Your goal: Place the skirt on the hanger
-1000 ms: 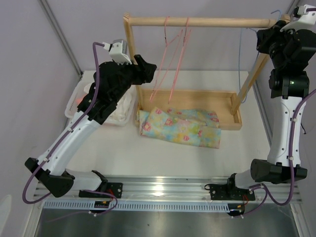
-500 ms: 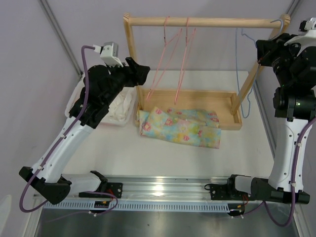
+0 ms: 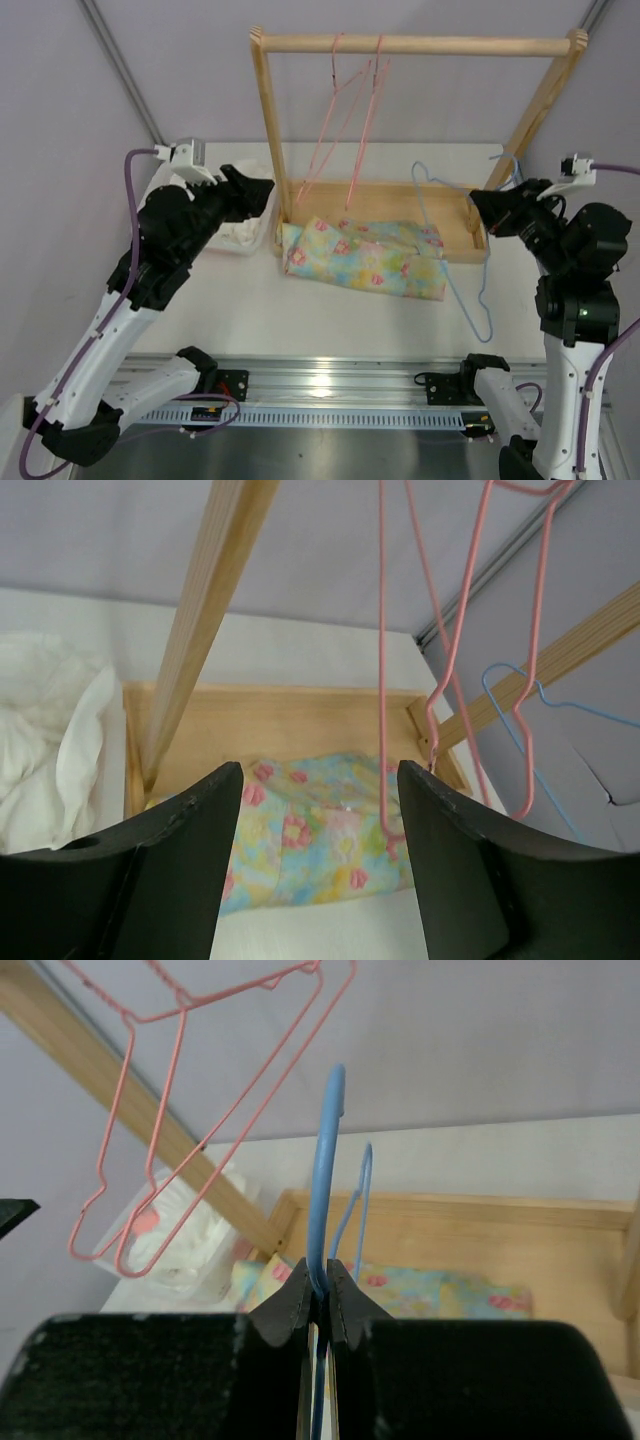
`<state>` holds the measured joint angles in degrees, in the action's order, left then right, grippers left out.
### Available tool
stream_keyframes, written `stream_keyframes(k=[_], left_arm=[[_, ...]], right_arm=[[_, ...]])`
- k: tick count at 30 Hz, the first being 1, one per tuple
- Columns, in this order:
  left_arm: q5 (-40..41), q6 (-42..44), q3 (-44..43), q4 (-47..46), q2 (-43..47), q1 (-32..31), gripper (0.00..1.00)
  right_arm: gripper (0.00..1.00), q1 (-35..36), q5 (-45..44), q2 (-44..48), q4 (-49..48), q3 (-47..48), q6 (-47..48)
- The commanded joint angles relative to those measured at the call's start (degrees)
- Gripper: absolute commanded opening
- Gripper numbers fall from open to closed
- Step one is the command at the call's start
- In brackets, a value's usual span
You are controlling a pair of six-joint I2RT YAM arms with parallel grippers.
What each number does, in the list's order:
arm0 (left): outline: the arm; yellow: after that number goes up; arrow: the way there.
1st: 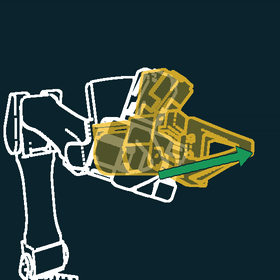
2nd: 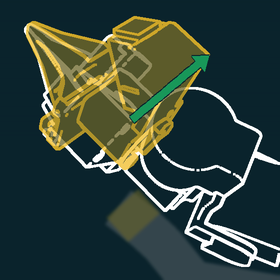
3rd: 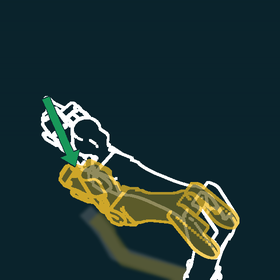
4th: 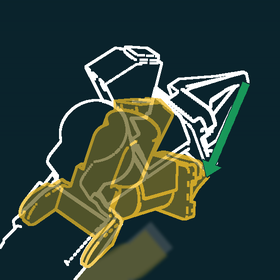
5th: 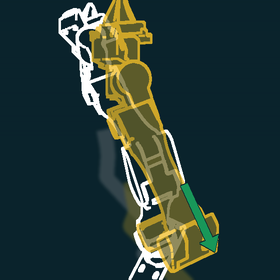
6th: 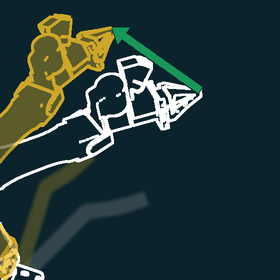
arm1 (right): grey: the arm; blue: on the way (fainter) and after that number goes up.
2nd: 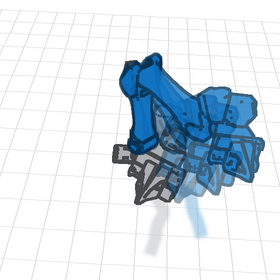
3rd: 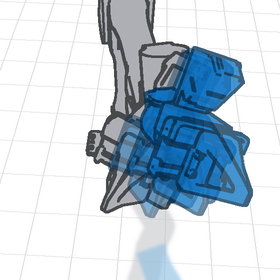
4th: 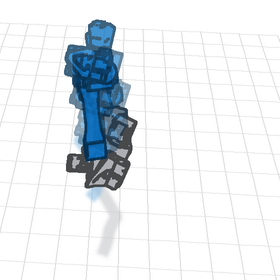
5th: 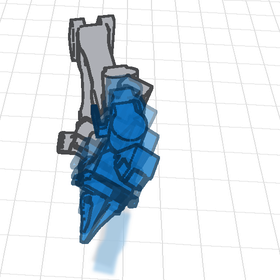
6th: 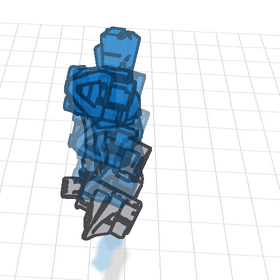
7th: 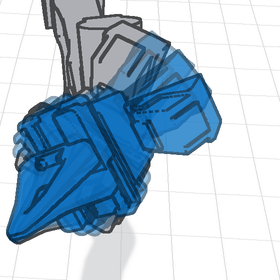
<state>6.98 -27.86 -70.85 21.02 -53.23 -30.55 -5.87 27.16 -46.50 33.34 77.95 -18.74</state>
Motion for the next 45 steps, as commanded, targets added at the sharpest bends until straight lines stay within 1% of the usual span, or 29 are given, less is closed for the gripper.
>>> stream_keyframes(k=[1,3,5,6,7,9,10,11,13,16,17,19,20,21,22,23,24,26,27,28,30,31,32,33,36,41,45], left_arm=[[1.81,-5.27,5.53,3.51,4.09,0.75,0.68],[-0.11,-7.46,12.37,1.41,6.21,0.66,0.67],[-1.79,-8.88,16.17,0.35,5.25,0.66,0.64],[-4.23,-9.06,18.62,-2.88,4.55,0.66,0.61],[-5.39,-9.23,20.90,-4.74,3.76,0.66,0.61],[-6.10,-9.58,22.68,-7.21,1.05,0.66,0.60],[-6.28,-9.50,23.90,-9.30,-0.28,0.66,0.60],[-6.28,-9.41,24.09,-10.02,-1.68,0.66,0.61],[-6.02,-9.41,24.18,-11.43,-5.99,0.66,0.61],[-6.02,-9.23,22.95,-13.45,-11.00,0.66,0.61],[-6.02,-9.06,21.47,-13.63,-11.97,0.58,0.61],[-6.54,-7.92,21.10,-14.59,-13.12,0.31,0.60],[-6.54,-7.57,20.84,-15.03,-12.95,-0.12,0.60],[-6.54,-7.13,20.49,-14.69,-12.78,-0.30,0.60],[-6.46,-7.12,20.40,-14.17,-12.43,-0.30,0.59],[-6.46,-6.86,20.05,-13.81,-11.12,-0.65,0.59],[-6.28,-6.60,20.05,-13.37,-10.32,-0.92,0.60],[-6.02,-6.42,19.78,-12.67,-8.13,-1.80,0.58],[-6.10,-5.81,19.70,-12.14,-7.85,-2.32,0.56],[-5.93,-5.54,19.61,-11.79,-7.33,-3.20,0.54],[-5.23,-4.84,19.43,-11.17,-6.97,-3.90,0.50],[-5.14,-4.75,19.52,-10.91,-6.97,-4.17,0.49],[-5.14,-4.75,19.61,-10.82,-6.97,-4.61,0.45],[-5.05,-4.58,19.78,-10.82,-7.06,-4.87,0.44],[-5.22,-4.66,20.40,-12.14,-8.02,-5.75,0.40],[-5.05,-3.26,18.04,-14.51,-12.68,-6.89,0.34],[-5.14,-2.03,15.83,-15.92,-17.33,-7.25,0.33]], right_arm=[[0.00,1.47,5.53,3.25,0.32,-8.24,-3.75],[0.00,2.09,7.90,4.74,-1.68,-13.32,-5.33],[0.00,3.48,10.54,5.19,-3.63,-16.07,-7.52],[0.00,4.19,10.11,5.28,-4.16,-17.21,-7.80],[0.00,4.89,9.15,5.02,-3.90,-17.22,-7.54],[0.00,5.69,7.39,4.14,-2.59,-16.35,-6.31],[0.00,5.69,7.82,3.27,-2.41,-16.08,-6.22],[0.00,5.69,8.61,2.82,-2.84,-16.43,-7.52],[0.00,5.69,12.91,2.03,-3.81,-17.65,-9.20],[0.00,8.50,17.03,2.29,-8.72,-22.65,-12.89],[0.00,9.03,17.66,2.47,-12.04,-25.28,-13.59],[0.00,10.87,18.80,2.82,-18.02,-28.45,-17.71],[0.00,11.84,18.90,2.73,-21.44,-31.60,-19.21],[0.00,14.37,18.64,1.60,-27.92,-32.68,-21.49],[0.00,16.05,17.94,0.54,-29.90,-33.12,-21.86],[0.00,18.07,14.45,-0.42,-31.48,-33.39,-21.69],[0.00,22.09,11.98,-2.00,-34.02,-33.48,-20.38],[0.00,25.28,6.36,-4.11,-36.76,-33.22,-19.67],[0.00,26.42,5.11,-6.47,-38.34,-33.48,-19.84],[0.00,28.44,3.79,-7.89,-41.92,-33.74,-20.45],[0.00,30.47,-1.47,-10.79,-45.37,-34.09,-20.37],[0.00,31.70,-3.67,-13.68,-47.73,-33.83,-19.76],[0.00,33.27,-7.95,-15.18,-48.63,-33.48,-18.01],[0.00,33.73,-9.65,-16.68,-49.59,-33.13,-17.30],[0.00,33.99,-10.90,-22.21,-56.97,-32.52,-18.17],[0.00,35.92,-12.48,-32.31,-61.11,-27.51,-19.14],[0.00,36.10,-11.43,-37.51,-66.11,-25.57,-21.85]])
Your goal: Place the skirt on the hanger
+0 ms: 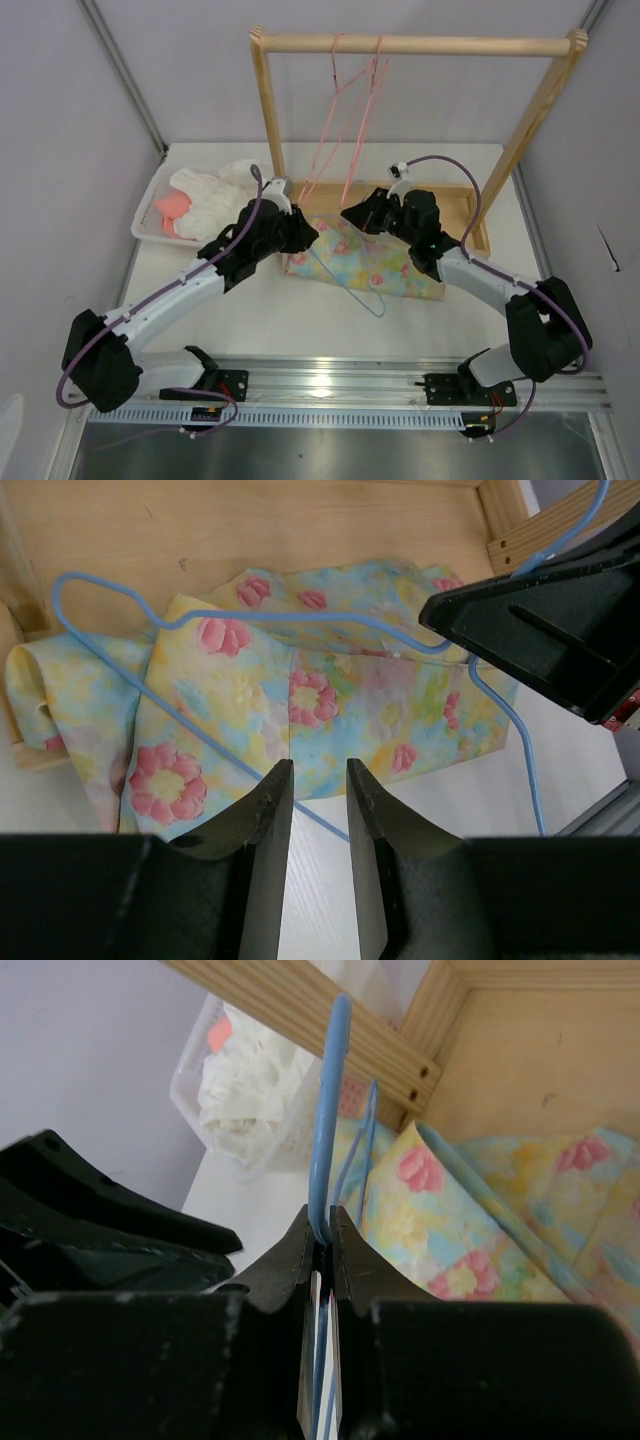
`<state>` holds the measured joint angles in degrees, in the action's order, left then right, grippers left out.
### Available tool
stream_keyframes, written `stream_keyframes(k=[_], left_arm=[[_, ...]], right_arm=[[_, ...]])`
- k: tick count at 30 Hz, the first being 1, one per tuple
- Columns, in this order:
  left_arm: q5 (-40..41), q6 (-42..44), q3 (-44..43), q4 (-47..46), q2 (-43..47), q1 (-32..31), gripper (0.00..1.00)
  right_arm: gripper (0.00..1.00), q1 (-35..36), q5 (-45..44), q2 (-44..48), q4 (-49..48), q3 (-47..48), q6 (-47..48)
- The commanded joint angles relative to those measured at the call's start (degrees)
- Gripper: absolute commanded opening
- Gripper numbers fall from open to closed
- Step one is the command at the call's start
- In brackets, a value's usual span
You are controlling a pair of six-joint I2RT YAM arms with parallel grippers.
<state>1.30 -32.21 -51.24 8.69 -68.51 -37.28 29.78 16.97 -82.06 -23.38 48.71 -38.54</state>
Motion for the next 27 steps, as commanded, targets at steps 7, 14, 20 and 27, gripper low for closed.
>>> stream_keyframes(k=[7,14,20,27], left_arm=[[7.13,3.64,-9.31,-1.75,-10.67,-1.57,0.36],[13.72,5.66,-13.52,-0.51,-18.93,-2.10,0.49],[18.29,6.54,-14.58,-1.74,-23.42,-2.45,0.57],[23.92,8.03,-17.22,-0.07,-28.52,-3.07,0.63]], right_arm=[[0.00,0.19,-0.62,-7.06,-10.65,6.57,-4.87],[0.00,-1.65,0.87,-11.19,-11.69,7.89,-8.12],[0.00,-3.50,5.70,-14.70,-15.55,8.07,-10.93],[0.00,-5.70,11.50,-19.01,-19.07,7.63,-14.88]])
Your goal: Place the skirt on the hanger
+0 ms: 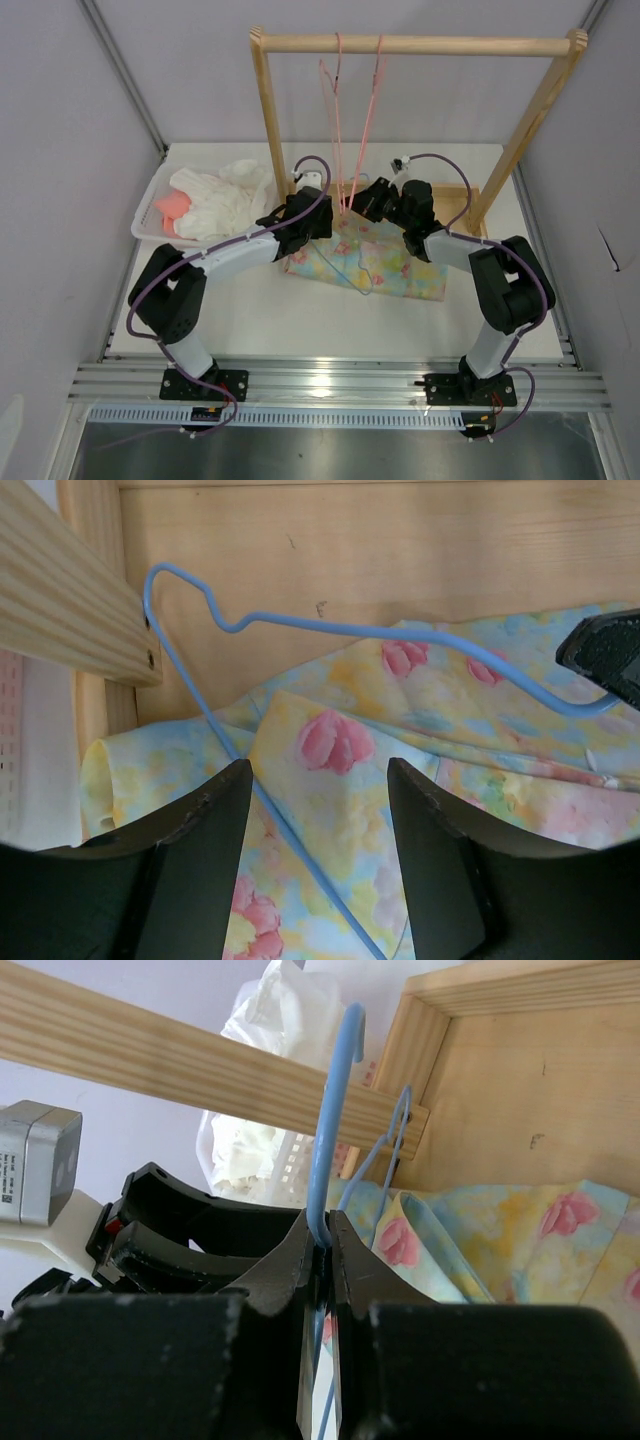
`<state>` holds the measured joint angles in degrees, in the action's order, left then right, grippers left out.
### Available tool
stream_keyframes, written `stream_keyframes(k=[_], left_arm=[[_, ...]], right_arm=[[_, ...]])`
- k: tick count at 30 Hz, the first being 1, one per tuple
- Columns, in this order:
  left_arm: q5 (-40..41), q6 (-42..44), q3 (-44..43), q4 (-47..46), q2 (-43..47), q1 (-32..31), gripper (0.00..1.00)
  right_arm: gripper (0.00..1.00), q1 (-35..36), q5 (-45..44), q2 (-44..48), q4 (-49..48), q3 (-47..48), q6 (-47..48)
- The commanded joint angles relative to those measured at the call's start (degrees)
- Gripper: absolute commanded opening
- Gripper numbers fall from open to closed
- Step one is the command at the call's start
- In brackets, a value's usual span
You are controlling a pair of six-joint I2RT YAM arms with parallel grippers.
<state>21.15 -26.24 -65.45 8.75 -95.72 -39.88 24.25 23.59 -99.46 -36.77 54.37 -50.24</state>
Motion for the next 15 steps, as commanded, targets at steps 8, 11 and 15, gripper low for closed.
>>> stream_keyframes(k=[8,11,15], left_arm=[[0.04,5.58,-5.21,-0.40,-5.70,-0.11,0.66],[-1.80,5.59,-4.78,-0.49,-6.41,-0.03,0.66],[-4.97,4.71,-6.00,1.00,-8.77,0.59,0.66]], right_arm=[[0.00,-0.43,7.96,-3.11,-4.80,1.44,-4.60],[0.00,-0.52,8.57,-3.11,-4.18,1.18,-4.61],[0.00,-0.43,8.84,-3.37,-4.53,0.39,-4.87]])
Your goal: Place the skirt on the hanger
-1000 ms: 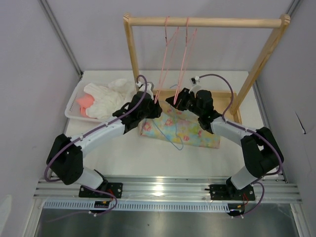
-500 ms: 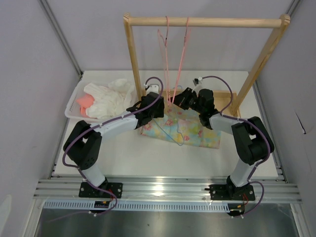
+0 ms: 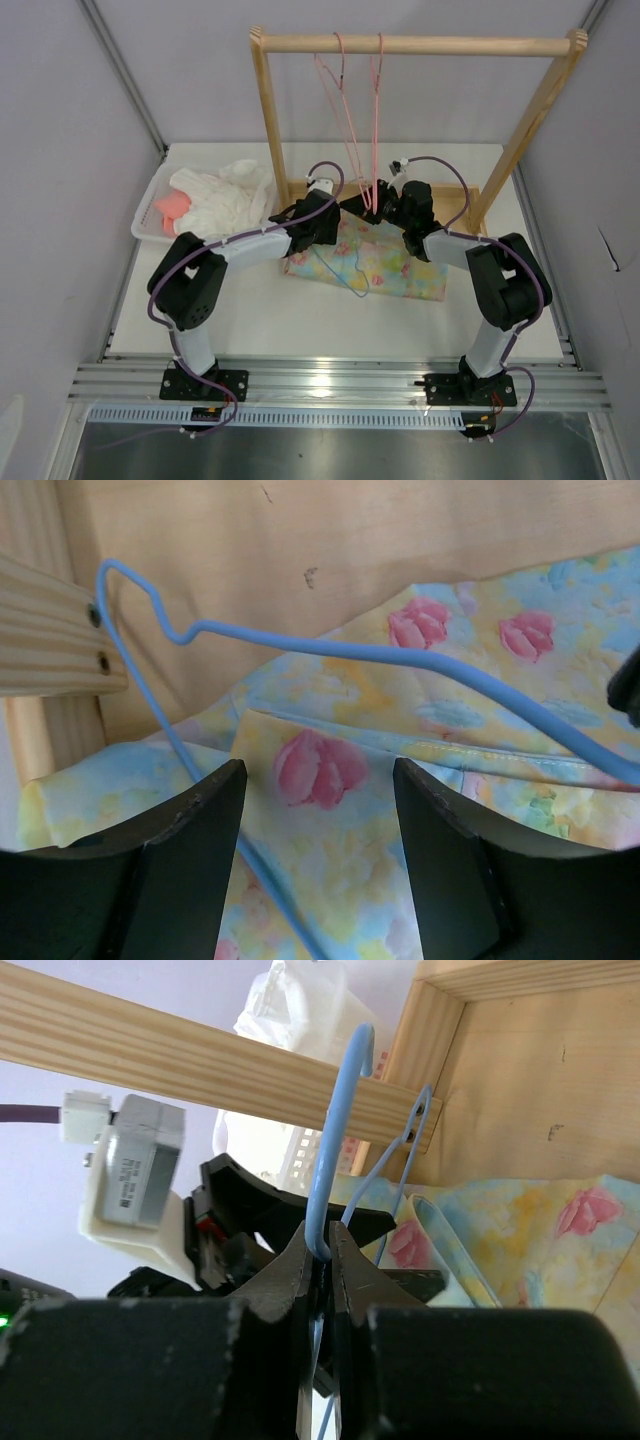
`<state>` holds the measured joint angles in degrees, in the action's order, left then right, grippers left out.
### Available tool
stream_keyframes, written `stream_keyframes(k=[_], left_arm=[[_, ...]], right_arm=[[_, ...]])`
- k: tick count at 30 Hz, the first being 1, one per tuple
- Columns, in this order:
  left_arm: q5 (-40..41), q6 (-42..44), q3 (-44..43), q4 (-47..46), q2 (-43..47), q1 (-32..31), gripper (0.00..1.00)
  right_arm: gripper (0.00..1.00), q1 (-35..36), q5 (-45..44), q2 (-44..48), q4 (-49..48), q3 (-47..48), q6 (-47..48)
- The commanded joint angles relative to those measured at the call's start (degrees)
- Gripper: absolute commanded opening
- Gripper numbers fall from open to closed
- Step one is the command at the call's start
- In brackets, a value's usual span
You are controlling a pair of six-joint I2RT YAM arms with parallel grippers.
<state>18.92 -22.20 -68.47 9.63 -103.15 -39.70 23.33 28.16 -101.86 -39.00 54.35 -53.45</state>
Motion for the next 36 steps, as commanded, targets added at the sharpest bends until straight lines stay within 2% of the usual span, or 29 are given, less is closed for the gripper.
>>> stream_keyframes(k=[1,5,6,8,9,11,13,15,29,30,36], left_arm=[[-2.92,0.49,-3.25,0.30,-1.61,0.33,0.65],[-3.27,-0.22,-2.29,-0.40,-1.17,0.33,0.57],[-3.36,-0.22,-2.55,-0.23,-1.09,0.33,0.48],[-3.53,-0.30,-2.72,-0.13,-0.65,0.33,0.40],[-3.71,-0.13,-2.81,-0.05,-0.47,0.42,0.31],[-3.62,-0.13,-3.08,0.39,0.23,0.42,0.21],[-3.71,-0.04,-2.64,0.39,1.11,0.42,0.06],[-3.80,-0.13,-2.29,0.83,2.78,0.33,0.00],[-10.56,3.03,7.55,-3.47,17.54,-2.30,0.00],[-11.44,4.25,10.60,-4.61,18.59,-2.74,0.00],[-13.64,5.41,16.41,-6.29,25.36,-4.68,0.00]], right_arm=[[0.00,0.49,4.36,-1.05,-2.65,0.23,-1.74],[0.00,0.40,4.53,-0.70,-2.57,0.06,-1.57],[0.00,0.40,4.45,-0.53,-2.22,0.06,-1.31],[0.00,0.49,4.09,-0.01,-1.08,0.32,-0.69],[0.00,0.49,4.01,0.09,-0.81,0.41,-0.17],[0.00,0.40,3.66,0.61,0.06,0.41,0.36],[0.00,0.49,3.39,1.05,0.68,0.41,1.06],[0.00,0.49,3.22,1.67,1.30,0.23,1.77],[0.00,1.89,0.40,8.78,17.28,0.68,13.63],[0.00,1.89,0.40,9.14,17.64,0.59,13.98],[0.00,3.03,2.68,10.81,16.51,-1.79,15.13]])
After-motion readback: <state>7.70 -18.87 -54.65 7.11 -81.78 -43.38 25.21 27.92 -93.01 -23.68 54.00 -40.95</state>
